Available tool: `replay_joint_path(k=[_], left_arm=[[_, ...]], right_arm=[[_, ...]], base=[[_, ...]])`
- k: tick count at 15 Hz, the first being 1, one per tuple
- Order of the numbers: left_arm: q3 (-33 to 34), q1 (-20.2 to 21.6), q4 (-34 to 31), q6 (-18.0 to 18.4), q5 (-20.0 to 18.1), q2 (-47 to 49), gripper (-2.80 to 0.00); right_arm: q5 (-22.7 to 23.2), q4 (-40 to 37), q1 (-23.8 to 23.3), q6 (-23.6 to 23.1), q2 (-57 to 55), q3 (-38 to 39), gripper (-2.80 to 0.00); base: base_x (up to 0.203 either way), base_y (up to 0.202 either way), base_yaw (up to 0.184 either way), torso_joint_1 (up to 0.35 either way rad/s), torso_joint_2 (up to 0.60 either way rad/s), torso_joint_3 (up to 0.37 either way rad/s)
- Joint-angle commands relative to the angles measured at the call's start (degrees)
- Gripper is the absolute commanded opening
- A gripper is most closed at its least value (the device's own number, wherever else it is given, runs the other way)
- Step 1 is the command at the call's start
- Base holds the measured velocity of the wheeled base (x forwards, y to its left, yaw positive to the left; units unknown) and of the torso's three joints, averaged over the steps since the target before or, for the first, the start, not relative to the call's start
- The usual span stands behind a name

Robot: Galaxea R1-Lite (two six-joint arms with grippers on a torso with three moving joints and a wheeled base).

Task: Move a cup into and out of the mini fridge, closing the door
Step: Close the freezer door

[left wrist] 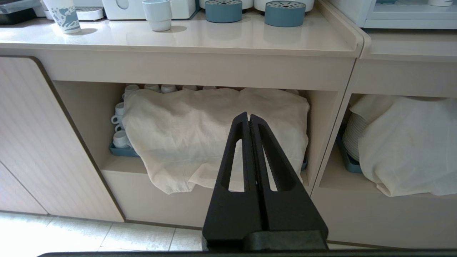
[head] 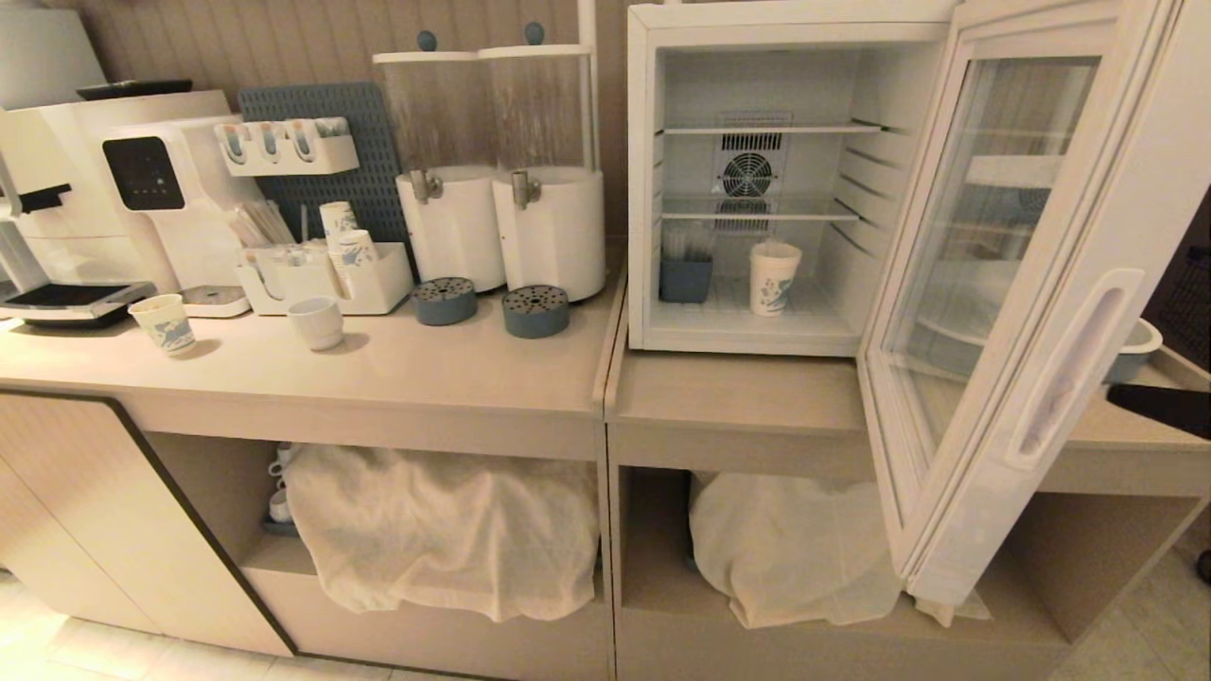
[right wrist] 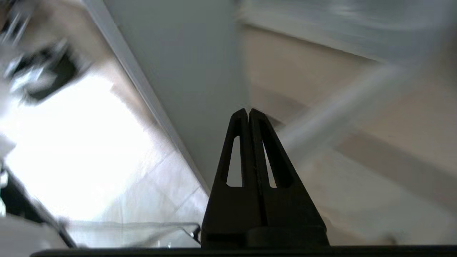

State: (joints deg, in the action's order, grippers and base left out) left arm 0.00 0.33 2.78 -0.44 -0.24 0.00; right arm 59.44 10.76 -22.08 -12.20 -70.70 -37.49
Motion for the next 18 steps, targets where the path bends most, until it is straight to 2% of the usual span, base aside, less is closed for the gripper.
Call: replay_joint_path(k=[1,4,8,10,12,18], left_arm=[[1.1,0.0,0.0,0.0,0.0,0.0,-2.8],[1.1,0.0,0.0,-0.1,0.0,0.0,-2.8],[1.1,0.0,0.0,-0.2,0.0,0.0,-2.8],[1.1,0.0,0.1,-0.3,0.0,0.0,-2.8],[1.1,0.0,0.1,-0.3,0.1,0.0,-2.8],[1.1,0.0,0.1,-0.6,0.2,0.0,-2.8]], right_arm=[[-5.2,7.2,10.9,-0.2,-8.5,0.4,-2.8],[-14.1,20.6,19.4,5.8,-13.2,0.7,-2.8],[-21.8,24.2,25.4,10.8,-15.3,-2.1,-2.8],[-34.0,27.1,29.7,16.1,-17.6,-5.8,-2.8],[-45.1,31.8,33.4,20.6,-23.0,-12.4,-2.8],[-56.9,26.4,40.4,22.6,-37.7,-34.4,-2.8]], base=[[0.0,0.0,0.0,0.0,0.0,0.0],[0.0,0.0,0.0,0.0,0.0,0.0],[0.0,0.0,0.0,0.0,0.0,0.0],[0.0,0.0,0.0,0.0,0.0,0.0],[0.0,0.0,0.0,0.0,0.0,0.0],[0.0,0.0,0.0,0.0,0.0,0.0]])
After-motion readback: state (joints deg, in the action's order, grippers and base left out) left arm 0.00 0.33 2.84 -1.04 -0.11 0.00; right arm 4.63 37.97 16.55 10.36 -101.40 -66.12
